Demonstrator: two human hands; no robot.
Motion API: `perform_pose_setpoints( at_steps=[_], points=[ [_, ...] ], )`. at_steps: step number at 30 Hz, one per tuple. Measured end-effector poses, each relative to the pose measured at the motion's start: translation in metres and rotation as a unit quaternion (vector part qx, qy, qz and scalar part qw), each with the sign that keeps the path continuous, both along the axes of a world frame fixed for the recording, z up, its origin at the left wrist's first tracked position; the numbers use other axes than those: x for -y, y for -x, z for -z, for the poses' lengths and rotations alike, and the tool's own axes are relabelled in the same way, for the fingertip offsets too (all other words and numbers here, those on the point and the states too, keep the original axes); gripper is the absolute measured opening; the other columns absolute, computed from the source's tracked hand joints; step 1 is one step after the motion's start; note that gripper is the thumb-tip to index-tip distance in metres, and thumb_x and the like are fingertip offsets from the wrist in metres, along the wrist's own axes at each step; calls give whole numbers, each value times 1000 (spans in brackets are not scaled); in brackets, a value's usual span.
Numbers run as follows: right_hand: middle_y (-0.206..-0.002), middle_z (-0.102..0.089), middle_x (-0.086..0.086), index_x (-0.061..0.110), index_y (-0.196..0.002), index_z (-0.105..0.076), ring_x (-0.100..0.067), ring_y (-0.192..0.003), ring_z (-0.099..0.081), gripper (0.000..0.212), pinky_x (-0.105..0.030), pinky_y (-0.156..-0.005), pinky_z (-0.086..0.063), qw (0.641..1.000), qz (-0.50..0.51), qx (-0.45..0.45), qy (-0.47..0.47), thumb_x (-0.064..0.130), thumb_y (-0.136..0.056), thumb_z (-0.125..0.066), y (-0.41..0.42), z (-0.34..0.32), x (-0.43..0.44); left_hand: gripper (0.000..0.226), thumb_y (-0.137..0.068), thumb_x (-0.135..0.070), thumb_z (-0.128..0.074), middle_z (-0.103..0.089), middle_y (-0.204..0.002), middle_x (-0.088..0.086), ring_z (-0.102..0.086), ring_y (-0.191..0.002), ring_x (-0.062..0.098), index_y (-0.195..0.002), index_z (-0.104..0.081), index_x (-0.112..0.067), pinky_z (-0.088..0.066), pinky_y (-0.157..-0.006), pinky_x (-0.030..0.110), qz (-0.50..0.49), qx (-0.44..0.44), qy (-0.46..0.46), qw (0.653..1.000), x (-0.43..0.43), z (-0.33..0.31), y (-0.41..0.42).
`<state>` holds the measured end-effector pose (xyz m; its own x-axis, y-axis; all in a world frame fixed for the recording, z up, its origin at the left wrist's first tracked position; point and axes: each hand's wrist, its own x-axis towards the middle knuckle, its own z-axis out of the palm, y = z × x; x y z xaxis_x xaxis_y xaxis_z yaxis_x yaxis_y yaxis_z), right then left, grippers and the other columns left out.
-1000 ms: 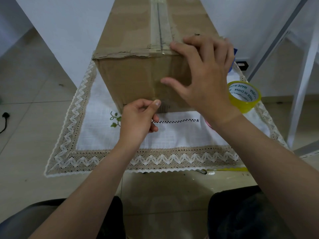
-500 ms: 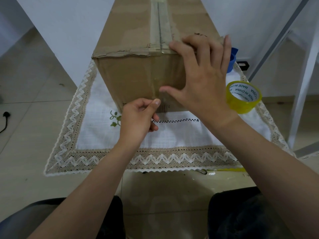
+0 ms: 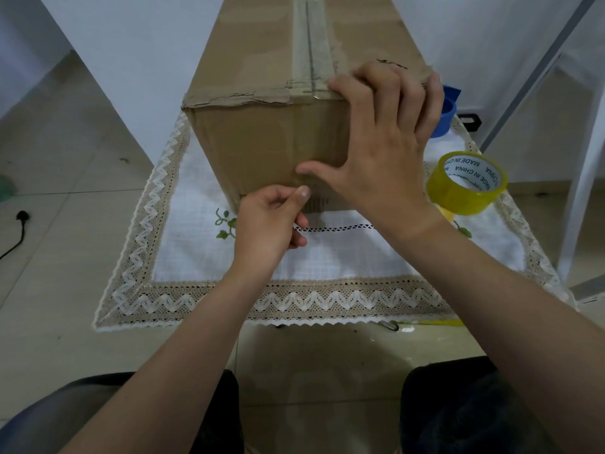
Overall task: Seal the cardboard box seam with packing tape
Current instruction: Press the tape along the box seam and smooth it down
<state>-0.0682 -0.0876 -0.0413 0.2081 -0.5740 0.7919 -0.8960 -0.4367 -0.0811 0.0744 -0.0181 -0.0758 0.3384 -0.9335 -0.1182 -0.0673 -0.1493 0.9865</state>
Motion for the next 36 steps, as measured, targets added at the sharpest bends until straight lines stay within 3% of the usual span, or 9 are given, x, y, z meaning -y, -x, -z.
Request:
perform_pose_setpoints(
  at_steps=[3,6,10,14,20,31,36],
  points=[
    [-126,-62,-5,23,-121,-67,-35,-123,-55,74,-59,-112,-34,998,1,61,-14,84,-80,-60,-4,-15,0,16,-98,-32,-69,-64,-51,-7,-55,-36,10,-87,-72,-21,-49,-42,21,3,1,-2,1000,0,-1,0],
    [-126,-62,-2,27,-119,-66,-32,-123,-52,66,-54,-111,-33,997,17,73,-31,81,-83,-58,-7,-16,4,16,-98,-32,-69,-63,-51,-6,-55,-36,10,-88,-72,-20,-50,-43,21,5,-6,-6,1000,-1,-1,0],
    [-138,-60,-10,22,-136,-60,-36,-135,-47,84,-67,-121,-21,1000,9,1,6,85,-80,-61,-1,6,4,16,-98,-32,-69,-63,-51,-6,-55,-36,10,-87,-72,-21,-49,-44,21,7,-7,-3,1000,-1,-1,-1],
    [-143,-57,-12,22,-142,-57,-38,-140,-45,92,-69,-121,-19,1000,4,-10,4,87,-77,-60,2,7,3,16,-97,-32,-70,-64,-51,-6,-56,-36,10,-89,-73,-19,-49,-44,22,5,-6,-6,1000,-1,-2,-1],
    [-135,-60,-5,25,-133,-65,-34,-132,-50,54,-59,-122,-21,997,-43,66,-19,57,-90,-68,7,-6,-1,17,-98,-33,-69,-63,-51,-6,-56,-37,10,-90,-73,-19,-48,-43,21,10,-6,-9,1000,0,-3,-2],
    [-143,-56,-10,22,-142,-58,-39,-140,-46,81,-69,-122,-19,1000,-8,-13,-12,58,-71,-71,2,-3,-7,15,-98,-31,-69,-63,-50,-7,-55,-36,9,-92,-74,-18,-51,-49,27,5,-4,-9,1000,0,-1,0],
    [-147,-53,-10,23,-146,-54,-38,-143,-43,86,-68,-123,-16,999,-16,-26,-19,62,-71,-73,7,-1,-6,15,-97,-32,-70,-63,-51,-7,-56,-38,10,-93,-74,-19,-49,-44,22,4,-5,-11,1000,0,-1,-1]
  ],
)
